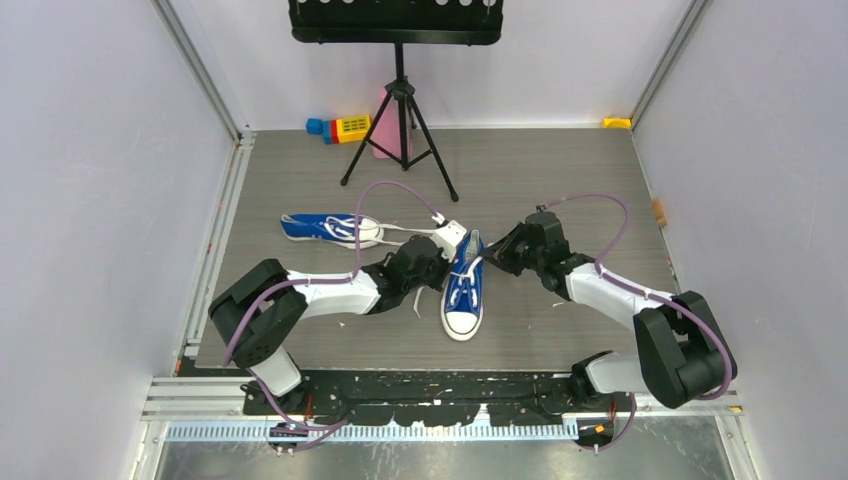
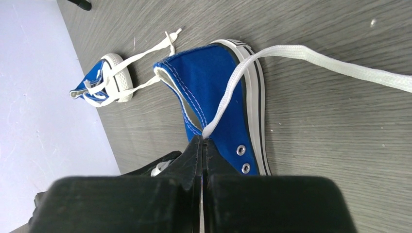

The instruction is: Tie the shoes

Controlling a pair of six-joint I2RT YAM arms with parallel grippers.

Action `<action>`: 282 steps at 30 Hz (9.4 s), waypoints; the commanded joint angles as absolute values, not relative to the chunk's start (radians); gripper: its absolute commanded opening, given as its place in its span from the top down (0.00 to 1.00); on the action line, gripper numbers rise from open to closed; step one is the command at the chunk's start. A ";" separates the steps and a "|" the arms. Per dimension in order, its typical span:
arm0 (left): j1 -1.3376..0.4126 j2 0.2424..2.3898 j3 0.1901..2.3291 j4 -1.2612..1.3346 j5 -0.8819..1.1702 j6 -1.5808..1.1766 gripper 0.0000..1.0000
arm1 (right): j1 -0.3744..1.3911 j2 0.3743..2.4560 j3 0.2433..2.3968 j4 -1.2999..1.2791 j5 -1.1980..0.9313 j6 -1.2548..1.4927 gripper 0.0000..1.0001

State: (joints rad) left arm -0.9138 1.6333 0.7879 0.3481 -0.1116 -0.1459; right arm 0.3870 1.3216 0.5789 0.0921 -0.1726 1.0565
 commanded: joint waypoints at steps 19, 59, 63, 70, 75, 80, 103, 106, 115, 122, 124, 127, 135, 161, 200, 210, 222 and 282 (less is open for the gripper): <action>-0.908 1.651 0.820 0.252 -0.150 -0.168 1.00 | 0.391 1.254 0.628 -0.229 -0.117 0.796 1.00; -0.908 1.681 0.885 0.425 0.052 0.165 0.99 | 0.391 1.348 0.600 0.250 -0.465 0.727 0.86; -0.908 1.681 0.887 0.421 0.054 0.169 0.99 | 0.390 1.340 0.598 0.241 -0.448 0.731 0.75; -0.908 1.665 0.873 0.411 0.041 0.170 1.00 | 0.388 1.346 0.597 0.225 -0.433 0.736 0.79; -0.908 1.643 0.856 0.411 0.019 0.170 1.00 | 0.384 1.350 0.597 0.222 -0.412 0.745 0.81; -0.908 1.619 0.835 0.417 0.009 0.167 1.00 | 0.382 1.365 0.604 0.216 -0.402 0.750 0.78; -0.908 1.686 0.911 0.405 0.058 0.122 0.99 | 0.383 1.400 0.578 0.320 -0.475 0.841 0.57; -0.908 1.692 0.919 0.400 0.061 0.116 0.99 | 0.384 1.407 0.578 0.324 -0.476 0.846 0.58; -0.908 1.688 0.935 0.351 0.010 0.105 0.95 | 0.388 1.421 0.588 0.295 -0.465 0.850 0.82; -0.908 1.693 0.944 0.332 0.009 0.106 0.96 | 0.388 1.377 0.578 0.262 -0.448 0.832 0.64; -0.908 1.696 0.946 0.331 0.010 0.106 0.98 | 0.388 1.362 0.574 0.255 -0.447 0.831 0.64; -0.908 1.697 0.946 0.332 0.013 0.105 0.98 | 0.388 1.343 0.563 0.255 -0.448 0.833 0.63; -0.908 1.696 0.943 0.339 0.014 0.101 0.99 | 0.388 1.299 0.537 0.246 -0.441 0.834 0.57; -0.908 1.661 0.930 0.312 0.008 0.123 0.79 | 0.388 1.320 0.559 0.244 -0.459 0.821 1.00; -0.621 1.728 0.920 0.260 0.696 0.095 0.59 | 0.388 1.367 0.646 0.158 -0.514 0.718 1.00; -0.622 1.777 0.966 0.236 0.685 0.114 0.78 | 0.388 1.383 0.655 0.167 -0.523 0.718 0.98; -0.626 1.770 0.963 0.271 0.694 0.087 1.00 | 0.388 1.390 0.650 0.195 -0.511 0.730 0.69; -0.553 1.617 1.180 -0.034 0.465 -0.335 0.21 | 0.390 1.346 0.672 0.157 -0.552 0.590 1.00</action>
